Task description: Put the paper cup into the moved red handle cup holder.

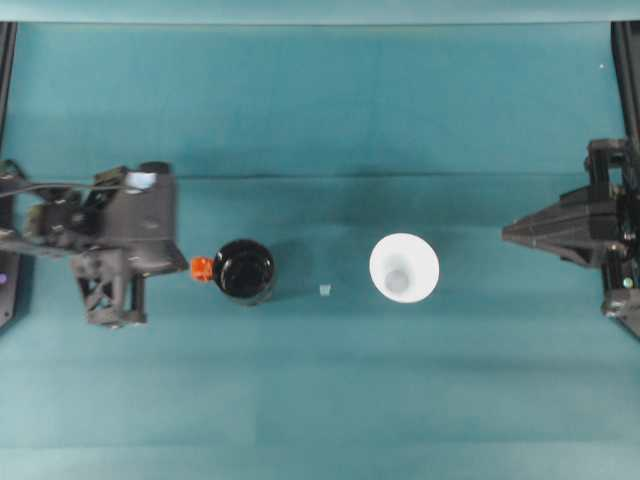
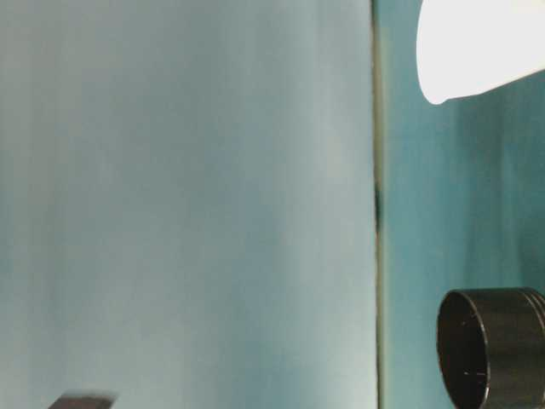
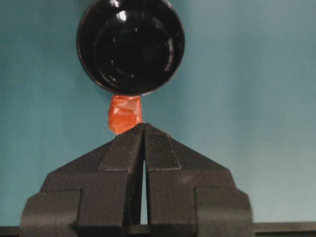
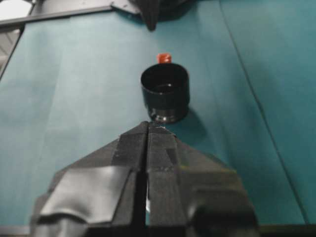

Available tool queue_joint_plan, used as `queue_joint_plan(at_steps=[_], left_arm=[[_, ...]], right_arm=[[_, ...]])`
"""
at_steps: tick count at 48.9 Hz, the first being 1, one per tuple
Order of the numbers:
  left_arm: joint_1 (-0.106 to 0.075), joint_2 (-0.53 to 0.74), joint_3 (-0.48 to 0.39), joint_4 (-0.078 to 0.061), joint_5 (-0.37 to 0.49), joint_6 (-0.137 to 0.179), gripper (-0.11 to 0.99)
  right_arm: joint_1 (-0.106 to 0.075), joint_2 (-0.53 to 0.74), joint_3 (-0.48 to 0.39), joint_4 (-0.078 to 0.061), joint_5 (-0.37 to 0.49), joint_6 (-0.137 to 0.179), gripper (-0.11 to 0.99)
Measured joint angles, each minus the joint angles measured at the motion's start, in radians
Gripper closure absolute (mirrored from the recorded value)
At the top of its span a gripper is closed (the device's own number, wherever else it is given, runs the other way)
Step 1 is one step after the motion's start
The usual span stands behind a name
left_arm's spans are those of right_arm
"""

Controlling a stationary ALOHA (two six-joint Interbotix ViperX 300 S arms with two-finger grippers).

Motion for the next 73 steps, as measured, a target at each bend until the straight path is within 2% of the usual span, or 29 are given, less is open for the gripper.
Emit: queue_joint_plan(at_steps=[9,19,22,32,43,48,55,59,62,66,73], left_arm=[[0.0,0.067,-0.025,0.005,0.032,0.003,0.85],[0.0,0.075,-0.026,0.006,0.041,0.04,0.85],[0.0,0.078,-0.028,0.009,0.052,0.04,0.85],[0.0,0.08,-0.032,0.006,0.077,0.043,0.85],[0.014,0.081,-0.035,0.009,0.077,0.044,0.84],[0.025,0.083,-0.035,0.006,0.078,0.044,0.61],[0.04,0.098,-0.037,0.009,0.077,0.043,0.17],[0.043,0.121,-0.035,0.009,0.075,0.044,-0.03],[0.043,0.138,-0.035,0.009,0.071,0.048,-0.1],[0.043,0.155,-0.035,0.006,0.051,0.048,-0.1],[0.043,0.189,-0.034,0.009,-0.009,0.048,-0.1]], right_arm=[[-0.008,0.0,0.0,0.0,0.003,-0.002,0.99],[-0.014,0.0,0.0,0.0,0.003,0.0,0.99],[-0.015,0.0,0.0,0.0,0.003,0.0,0.99],[-0.018,0.0,0.0,0.0,0.005,0.0,0.99],[-0.018,0.0,0.0,0.0,0.005,0.0,0.99],[-0.02,0.0,0.0,0.0,0.005,0.0,0.99],[-0.02,0.0,0.0,0.0,0.005,0.012,0.99],[-0.02,0.0,0.0,0.0,0.005,0.02,0.99],[-0.02,0.0,0.0,0.0,0.006,0.02,0.99],[-0.02,0.0,0.0,0.0,0.015,0.021,0.99],[-0.02,0.0,0.0,0.0,0.031,0.021,0.99]])
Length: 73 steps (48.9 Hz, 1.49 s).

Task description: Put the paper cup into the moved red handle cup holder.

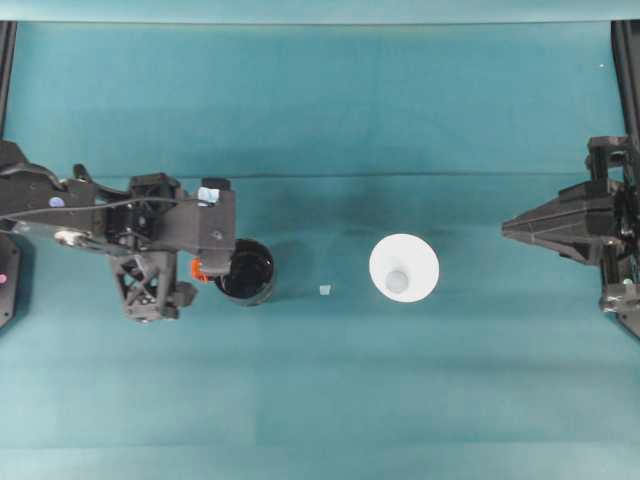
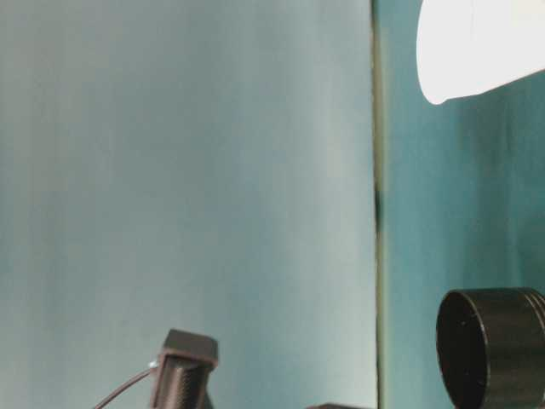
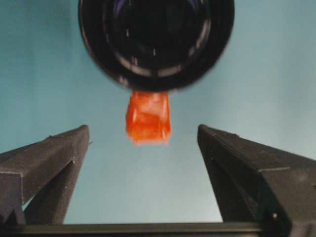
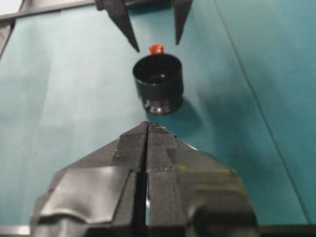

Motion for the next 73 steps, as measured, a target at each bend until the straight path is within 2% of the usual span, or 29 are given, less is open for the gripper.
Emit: queue_joint_plan(at_steps=[6,10,18,19,25,26,37,40,43,45,54,65,73], left_arm=[[0.003,0.034,0.002,-0.003,-0.051,0.0,-0.1],[0.005,0.054,0.002,0.0,-0.064,0.0,-0.1],[0.005,0.083,0.002,-0.003,-0.081,0.0,-0.1],[0.006,0.083,0.003,0.0,-0.084,0.0,-0.1],[0.006,0.086,0.003,-0.003,-0.087,0.0,-0.1],[0.006,0.086,0.002,0.0,-0.089,0.0,-0.1],[0.006,0.087,0.003,-0.003,-0.087,0.0,-0.09],[0.006,0.086,0.003,0.0,-0.089,0.0,-0.07],[0.006,0.087,0.003,-0.003,-0.089,0.0,-0.01],[0.006,0.086,0.003,0.0,-0.089,-0.002,0.08],[0.003,0.086,0.003,0.0,-0.089,0.002,0.62],[0.002,0.087,-0.012,0.0,-0.084,0.002,0.62],[0.002,0.061,-0.095,0.0,-0.023,0.002,0.62]], right_arm=[[0.0,0.0,0.0,0.0,0.005,0.0,0.99],[0.0,0.0,0.0,0.0,0.005,0.0,0.99],[0.0,0.0,0.0,0.0,0.005,0.0,0.99],[0.0,0.0,0.0,0.002,0.005,0.002,0.99],[0.0,0.0,0.0,0.0,0.006,0.0,0.99],[0.0,0.0,0.0,0.0,0.006,0.0,0.99],[-0.002,0.0,0.0,0.0,0.005,0.0,0.99],[0.0,0.0,0.0,0.002,0.006,0.0,0.99],[0.0,0.0,0.0,0.002,0.006,0.0,0.99],[0.0,0.002,0.0,0.0,0.006,0.0,0.99],[0.0,0.002,0.0,0.0,0.006,0.0,0.99],[-0.008,-0.005,0.0,0.0,0.005,0.0,0.99],[-0.015,-0.017,0.0,0.0,0.005,0.0,0.99]])
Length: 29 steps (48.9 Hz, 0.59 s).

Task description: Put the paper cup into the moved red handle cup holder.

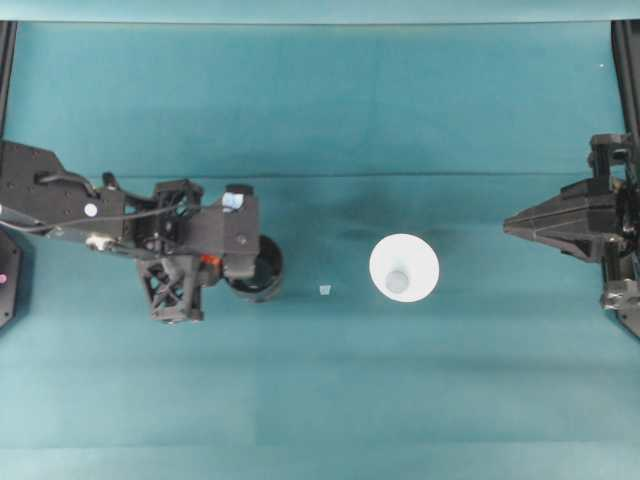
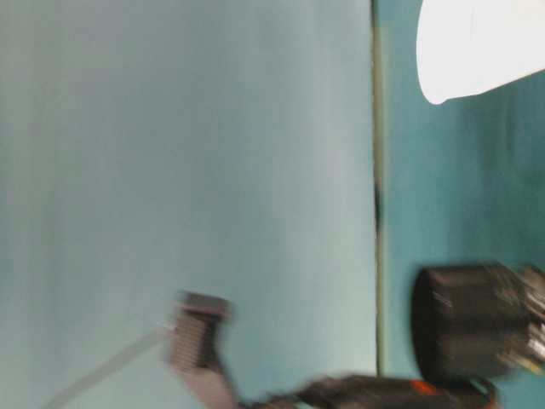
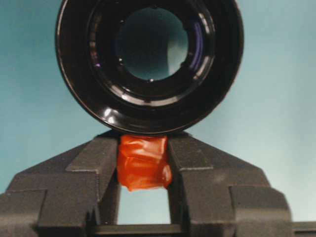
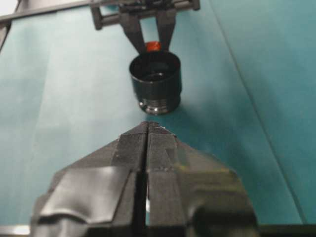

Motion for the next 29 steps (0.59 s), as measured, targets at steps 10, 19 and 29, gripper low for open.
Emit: queue_joint_plan(at_steps=[10,19,29], left_arm=[[-0.003,0.003,-0.166,-0.003,0.084,0.0,0.62],[-0.014,0.092,-0.273,0.0,0.107,0.0,0.62],[-0.028,0.175,-0.305,-0.003,0.109,0.0,0.62]], right_arm=[[0.0,-0.008,0.0,0.0,0.002,0.0,0.99],[0.0,-0.012,0.0,0.0,0.002,0.0,0.99],[-0.002,-0.018,0.0,0.0,0.0,0.002,0.99]])
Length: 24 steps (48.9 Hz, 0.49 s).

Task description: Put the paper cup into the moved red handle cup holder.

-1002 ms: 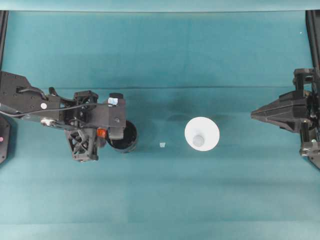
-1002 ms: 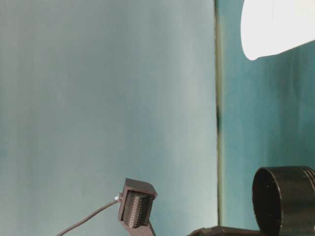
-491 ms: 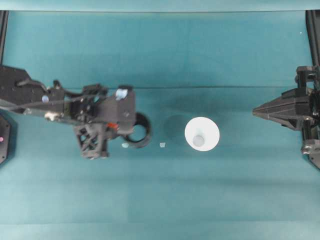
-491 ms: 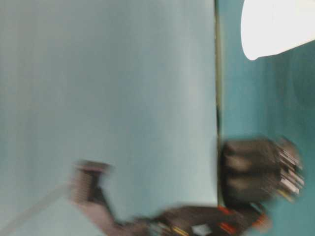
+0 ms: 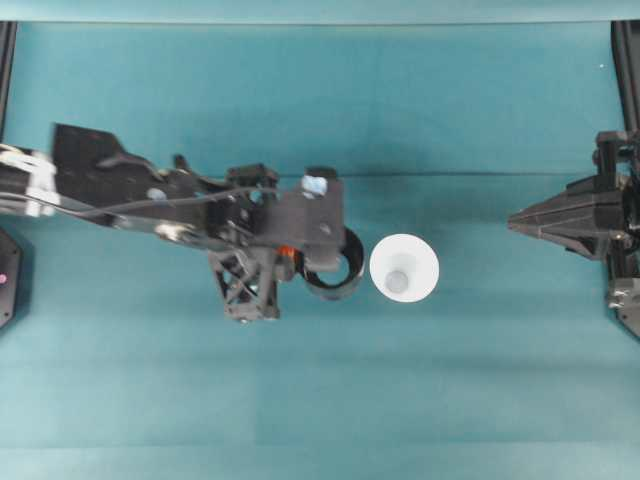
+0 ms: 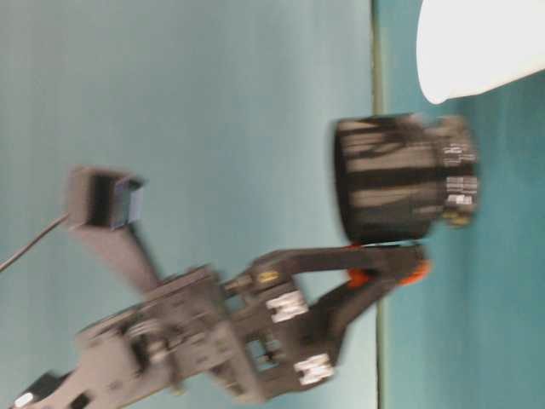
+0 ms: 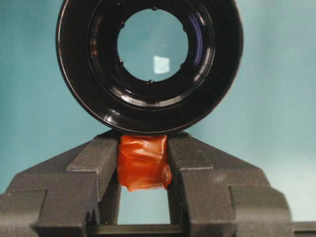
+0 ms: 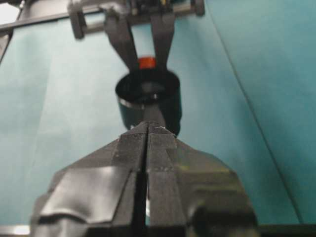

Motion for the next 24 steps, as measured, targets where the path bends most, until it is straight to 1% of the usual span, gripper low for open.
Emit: queue_joint_plan(at_steps=[1,7,9,13,24], left_arm=[[0.0,0.003,0.002,0.003,0.0,0.0,0.62],[0.0,0.018,0.006,0.003,-0.002,-0.002,0.62],[-0.002,0.025,0.014,0.003,-0.009,-0.002,0.62],[0.0,0.041,0.034,0.003,-0.031,-0.002,0.62],[0.0,0.067,0.067,0.003,-0.109,-0.005,0.62]], right_arm=[[0.002,0.0,0.0,0.0,0.0,0.0,0.99],[0.0,-0.002,0.0,0.002,0.002,0.0,0.99],[0.0,-0.002,0.0,0.0,0.002,-0.002,0.99],[0.0,-0.002,0.0,0.002,0.0,-0.002,0.99],[0.002,-0.002,0.0,0.0,0.002,-0.002,0.99]])
